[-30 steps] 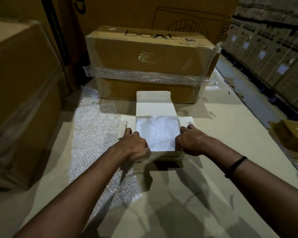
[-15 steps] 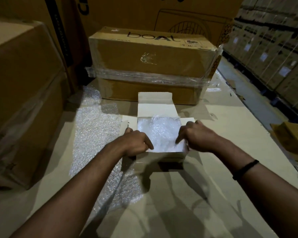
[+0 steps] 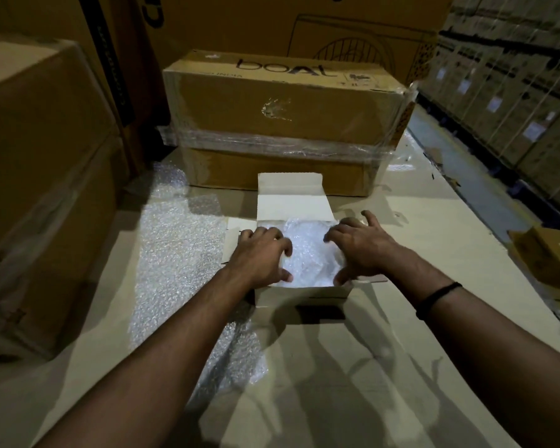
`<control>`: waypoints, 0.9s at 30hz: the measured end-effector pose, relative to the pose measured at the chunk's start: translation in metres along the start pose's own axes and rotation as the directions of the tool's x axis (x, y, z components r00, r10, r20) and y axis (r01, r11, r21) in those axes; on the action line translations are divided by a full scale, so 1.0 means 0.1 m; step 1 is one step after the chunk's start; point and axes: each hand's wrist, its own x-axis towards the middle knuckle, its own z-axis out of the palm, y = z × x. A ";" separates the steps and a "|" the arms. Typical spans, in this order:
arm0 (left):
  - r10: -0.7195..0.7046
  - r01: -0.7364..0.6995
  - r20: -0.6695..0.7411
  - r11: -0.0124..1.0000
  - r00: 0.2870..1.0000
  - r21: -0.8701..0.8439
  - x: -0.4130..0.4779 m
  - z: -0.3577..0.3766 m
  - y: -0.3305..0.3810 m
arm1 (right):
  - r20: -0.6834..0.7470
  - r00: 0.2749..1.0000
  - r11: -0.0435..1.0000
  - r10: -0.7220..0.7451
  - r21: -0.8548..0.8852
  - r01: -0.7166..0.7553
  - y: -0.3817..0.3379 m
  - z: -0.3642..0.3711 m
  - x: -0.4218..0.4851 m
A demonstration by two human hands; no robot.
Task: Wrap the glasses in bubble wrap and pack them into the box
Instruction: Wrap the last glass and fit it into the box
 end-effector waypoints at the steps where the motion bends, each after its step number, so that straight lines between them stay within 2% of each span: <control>1: -0.002 0.001 0.021 0.999 1.000 0.047 0.01 0.04 -0.01 | 0.047 0.999 1.000 0.001 0.000 -0.001 -0.02 0.00 0.04; 5: -0.064 0.044 0.118 0.985 0.991 0.169 0.16 0.13 -0.04 | 0.194 0.981 1.000 0.011 -0.010 -0.009 -0.07 0.08 0.20; 10: -0.089 0.055 0.179 0.981 0.980 0.187 0.31 0.12 -0.06 | 0.185 0.983 0.998 -0.012 -0.061 0.024 -0.08 0.04 0.27; 13: -0.088 0.037 0.234 0.976 0.968 0.216 0.38 0.08 -0.05 | 0.107 0.994 0.999 -0.022 -0.029 0.025 -0.05 -0.01 0.31; 19: -0.115 0.024 0.319 0.961 0.941 0.277 0.52 0.02 0.06 | 0.118 0.992 0.993 -0.036 -0.111 0.049 -0.05 0.03 0.41; 24: -0.116 0.034 0.328 0.969 0.938 0.246 0.51 0.00 0.07 | 0.138 0.990 0.988 -0.033 -0.142 0.053 -0.08 -0.01 0.45; 27: -0.063 0.032 0.237 0.991 0.970 0.133 0.34 -0.11 -0.02 | 0.092 0.995 0.999 0.034 -0.011 -0.034 0.06 -0.10 0.31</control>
